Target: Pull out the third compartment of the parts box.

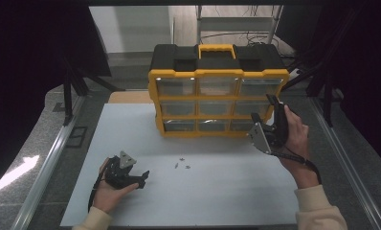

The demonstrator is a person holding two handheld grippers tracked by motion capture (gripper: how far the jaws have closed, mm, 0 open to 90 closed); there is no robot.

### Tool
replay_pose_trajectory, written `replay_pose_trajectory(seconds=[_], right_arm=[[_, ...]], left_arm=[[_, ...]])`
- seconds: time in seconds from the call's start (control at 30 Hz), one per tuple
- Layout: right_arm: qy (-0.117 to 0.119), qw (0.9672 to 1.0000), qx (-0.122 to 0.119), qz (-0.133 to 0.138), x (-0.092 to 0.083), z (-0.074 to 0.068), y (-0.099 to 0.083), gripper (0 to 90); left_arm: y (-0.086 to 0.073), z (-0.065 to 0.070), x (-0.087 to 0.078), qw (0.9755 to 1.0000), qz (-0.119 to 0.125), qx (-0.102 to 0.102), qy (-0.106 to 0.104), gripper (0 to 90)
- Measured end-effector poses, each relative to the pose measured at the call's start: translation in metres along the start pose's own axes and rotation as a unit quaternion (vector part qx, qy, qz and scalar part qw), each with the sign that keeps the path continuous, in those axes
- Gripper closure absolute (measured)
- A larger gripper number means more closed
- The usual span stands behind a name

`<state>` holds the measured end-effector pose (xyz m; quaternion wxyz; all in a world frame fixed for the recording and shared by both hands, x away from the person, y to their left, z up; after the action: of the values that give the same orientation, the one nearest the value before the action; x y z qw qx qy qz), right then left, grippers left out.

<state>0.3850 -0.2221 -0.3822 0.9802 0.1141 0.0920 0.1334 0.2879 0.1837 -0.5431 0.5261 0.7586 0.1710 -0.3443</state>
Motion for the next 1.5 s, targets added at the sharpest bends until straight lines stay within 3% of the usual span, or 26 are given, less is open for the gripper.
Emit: replay_pose_trajectory(seconds=[0.8, 1.5], right_arm=[[-0.012, 0.9999, -0.006, -0.004, 0.012, 0.022, -0.003, 16.8], [0.003, 0.9998, -0.018, -0.005, 0.022, 0.032, -0.002, 21.5]], left_arm=[[-0.001, -0.001, 0.001, 1.0, -0.002, 0.001, -0.002, 9.6], [-0.001, -0.002, 0.001, 1.0, -0.003, 0.003, 0.001, 9.6]])
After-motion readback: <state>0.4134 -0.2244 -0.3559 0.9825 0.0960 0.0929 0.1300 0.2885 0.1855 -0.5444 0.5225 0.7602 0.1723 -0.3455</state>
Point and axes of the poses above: each handheld gripper's, and its own axes: x roughly forward along the jaws, y roughly out of its top, z roughly to its right, the point moved 4 cm from there along x, roughly forward along the jaws, and after that the axes turned 11 degrees about y, right-handed, at the moved point
